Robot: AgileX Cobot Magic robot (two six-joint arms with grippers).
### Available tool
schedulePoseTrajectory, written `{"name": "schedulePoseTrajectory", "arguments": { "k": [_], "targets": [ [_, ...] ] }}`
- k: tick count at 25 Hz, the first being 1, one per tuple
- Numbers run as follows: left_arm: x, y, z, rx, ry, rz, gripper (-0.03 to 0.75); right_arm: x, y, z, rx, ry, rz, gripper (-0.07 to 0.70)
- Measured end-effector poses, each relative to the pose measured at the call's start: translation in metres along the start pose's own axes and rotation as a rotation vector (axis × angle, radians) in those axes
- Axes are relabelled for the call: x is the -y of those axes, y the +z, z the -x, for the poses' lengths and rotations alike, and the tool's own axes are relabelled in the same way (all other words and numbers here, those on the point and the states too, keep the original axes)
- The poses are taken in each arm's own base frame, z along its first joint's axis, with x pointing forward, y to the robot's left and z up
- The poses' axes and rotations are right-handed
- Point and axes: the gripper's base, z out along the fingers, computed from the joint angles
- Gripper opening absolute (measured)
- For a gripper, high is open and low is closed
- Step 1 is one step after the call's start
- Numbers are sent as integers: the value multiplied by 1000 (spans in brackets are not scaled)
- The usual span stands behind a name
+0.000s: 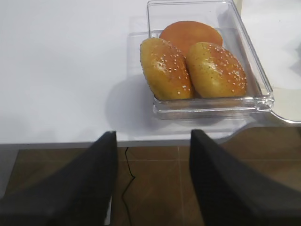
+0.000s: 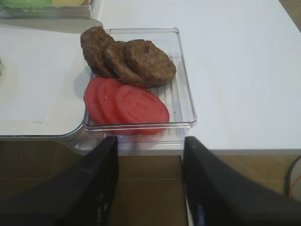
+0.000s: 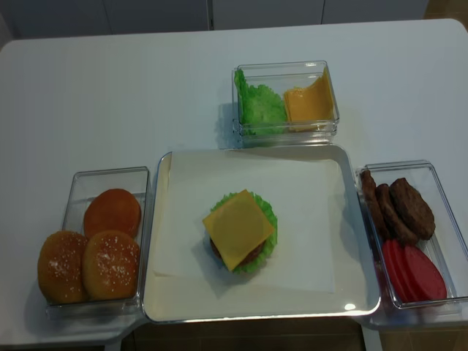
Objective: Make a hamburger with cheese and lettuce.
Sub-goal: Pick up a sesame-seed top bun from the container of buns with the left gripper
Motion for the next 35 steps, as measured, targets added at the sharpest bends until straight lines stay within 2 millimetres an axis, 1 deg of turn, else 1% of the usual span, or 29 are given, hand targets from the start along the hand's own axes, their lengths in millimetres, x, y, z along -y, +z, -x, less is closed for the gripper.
{"name": "schedulePoseTrajectory", "arguments": {
  "k": [6, 15, 22, 31, 33, 35],
  "targets": [
    [0, 0, 0, 0, 0, 0, 369, 0, 0, 0, 0, -2, 0, 298],
    [0, 0, 0, 0, 0, 0, 369, 0, 0, 0, 0, -4, 0, 289],
    [0, 0, 0, 0, 0, 0, 369, 0, 0, 0, 2, -6, 0, 260],
    [0, 0, 0, 0, 16, 5, 371, 0, 0, 0, 2, -6, 0, 174],
    [-1, 0, 0, 1, 21, 7, 389, 0, 0, 0, 2, -6, 0, 160],
    [-1, 0, 0, 1, 24, 7, 424, 0, 0, 0, 2, -6, 0, 149]
  ]
}}
